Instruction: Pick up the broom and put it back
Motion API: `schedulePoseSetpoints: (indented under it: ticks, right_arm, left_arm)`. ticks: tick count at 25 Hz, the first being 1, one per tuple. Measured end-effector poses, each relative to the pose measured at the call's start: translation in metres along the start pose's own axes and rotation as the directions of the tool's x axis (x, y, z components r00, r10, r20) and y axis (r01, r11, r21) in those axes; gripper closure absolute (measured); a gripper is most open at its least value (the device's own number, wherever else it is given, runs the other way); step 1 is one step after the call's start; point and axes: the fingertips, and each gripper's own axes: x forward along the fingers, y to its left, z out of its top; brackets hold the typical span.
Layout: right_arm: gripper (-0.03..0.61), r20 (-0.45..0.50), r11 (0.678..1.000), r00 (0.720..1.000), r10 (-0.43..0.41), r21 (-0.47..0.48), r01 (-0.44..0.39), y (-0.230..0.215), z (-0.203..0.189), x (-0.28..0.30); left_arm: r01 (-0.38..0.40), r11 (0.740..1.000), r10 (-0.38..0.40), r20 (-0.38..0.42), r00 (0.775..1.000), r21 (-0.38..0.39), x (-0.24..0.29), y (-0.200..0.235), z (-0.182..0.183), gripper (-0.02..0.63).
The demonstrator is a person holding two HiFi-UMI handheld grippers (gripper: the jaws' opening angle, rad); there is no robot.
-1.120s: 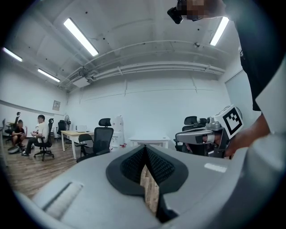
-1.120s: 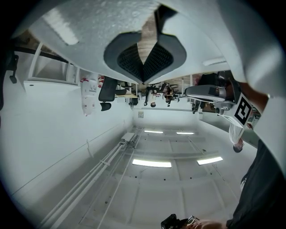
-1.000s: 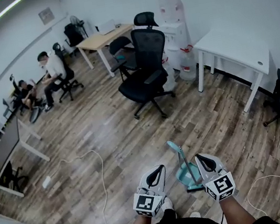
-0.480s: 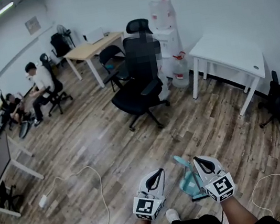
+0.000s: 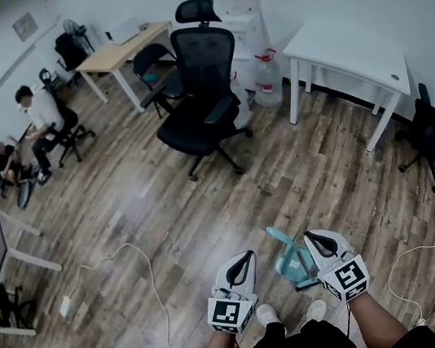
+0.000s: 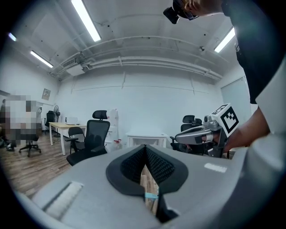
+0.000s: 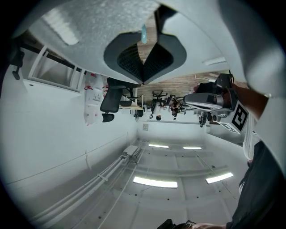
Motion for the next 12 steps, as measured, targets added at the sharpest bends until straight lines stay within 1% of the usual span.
schedulePoseSetpoints:
  ticks: [2,5,9,12]
  right_arm:
    - [0.575,-0.025,1.0,1.0,0.007,0.003,-0.006,-0.002,-0.011,0.0]
    - [0.575,-0.061,1.0,0.998,0.021,0.005,-0.02,-0.005,-0.027,0.002]
    - [0.575,-0.123,0.999,0.992,0.042,0.015,-0.041,-0.005,-0.057,0.007]
    - [0.575,-0.17,0.998,0.983,0.066,0.034,-0.061,-0.002,-0.085,0.011]
  left_arm:
    - [0.007,1.0,-0.008,0.031,1.0,0.012,0.001,-0.002,-0.003,0.595]
    - [0.009,1.0,-0.009,0.032,0.999,0.008,0.008,-0.005,-0.008,0.595]
    - [-0.003,1.0,0.003,-0.017,1.0,0.006,0.018,-0.005,-0.032,0.595]
    - [-0.029,0.999,0.028,-0.047,0.998,-0.018,0.018,-0.005,-0.052,0.595]
